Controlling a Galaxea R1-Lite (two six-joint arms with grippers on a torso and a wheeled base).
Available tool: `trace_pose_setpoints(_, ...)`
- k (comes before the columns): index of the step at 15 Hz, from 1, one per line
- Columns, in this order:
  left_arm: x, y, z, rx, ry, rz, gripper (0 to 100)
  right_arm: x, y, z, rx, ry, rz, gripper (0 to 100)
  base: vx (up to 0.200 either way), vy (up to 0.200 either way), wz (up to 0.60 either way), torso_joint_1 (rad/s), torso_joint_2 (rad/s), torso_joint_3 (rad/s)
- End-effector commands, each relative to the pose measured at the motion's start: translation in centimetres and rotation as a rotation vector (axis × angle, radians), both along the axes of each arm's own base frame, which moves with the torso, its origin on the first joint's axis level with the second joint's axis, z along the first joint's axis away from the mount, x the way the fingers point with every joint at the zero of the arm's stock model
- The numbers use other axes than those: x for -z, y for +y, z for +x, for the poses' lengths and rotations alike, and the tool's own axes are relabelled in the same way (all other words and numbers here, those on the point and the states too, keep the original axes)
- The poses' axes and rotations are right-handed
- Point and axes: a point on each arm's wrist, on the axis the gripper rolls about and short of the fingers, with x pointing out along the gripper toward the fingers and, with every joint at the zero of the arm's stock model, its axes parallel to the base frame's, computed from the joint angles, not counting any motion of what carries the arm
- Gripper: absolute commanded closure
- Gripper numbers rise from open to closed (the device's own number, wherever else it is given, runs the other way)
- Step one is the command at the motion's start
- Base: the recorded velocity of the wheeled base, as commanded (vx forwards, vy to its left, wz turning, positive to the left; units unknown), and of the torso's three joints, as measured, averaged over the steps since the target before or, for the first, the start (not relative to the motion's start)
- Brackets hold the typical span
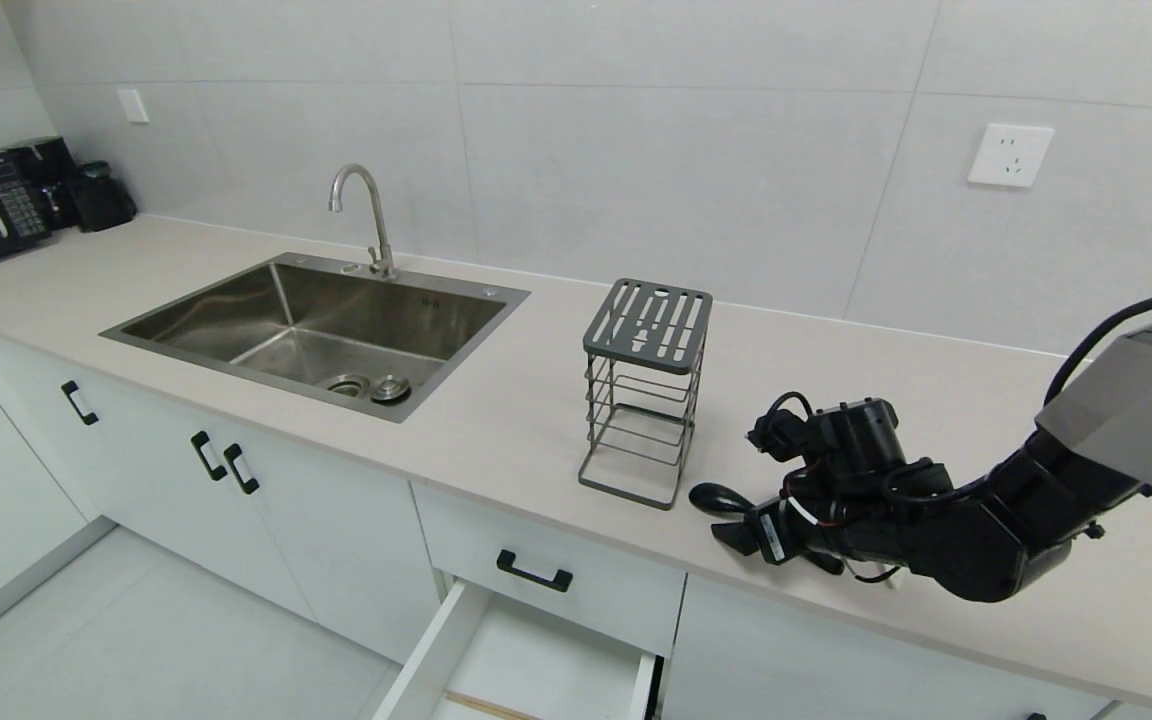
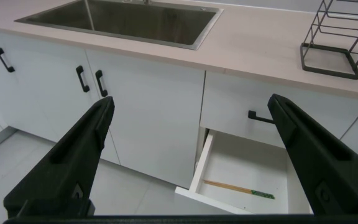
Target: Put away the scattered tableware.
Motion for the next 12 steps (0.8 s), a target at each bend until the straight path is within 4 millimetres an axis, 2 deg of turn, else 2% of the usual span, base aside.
trace_pose_setpoints(1,0.0,0.0,0.0,0.0,0.001,0.0,0,0.6,0.1,0.1,-0.001,0.014,-0.007,0,0.0,0.0,0.0,0.0,0.0,0.0)
trace_pose_setpoints(4,0.0,0.0,0.0,0.0,0.001,0.0,0,1.0,0.3,0.5,0.01,0.009,-0.021,0,0.0,0.0,0.0,0.0,0.0,0.0)
trace_pose_setpoints(5,0.0,0.0,0.0,0.0,0.001,0.0,0,1.0,0.3,0.5,0.01,0.011,-0.021,100,0.0,0.0,0.0,0.0,0.0,0.0)
trace_pose_setpoints(9,0.0,0.0,0.0,0.0,0.001,0.0,0,1.1,0.2,-0.1,0.021,0.017,-0.042,100,0.0,0.0,0.0,0.0,0.0,0.0)
trace_pose_setpoints(12,0.0,0.0,0.0,0.0,0.001,0.0,0,0.0,-0.6,-1.1,0.03,0.011,-0.04,100,0.0,0.0,0.0,0.0,0.0,0.0)
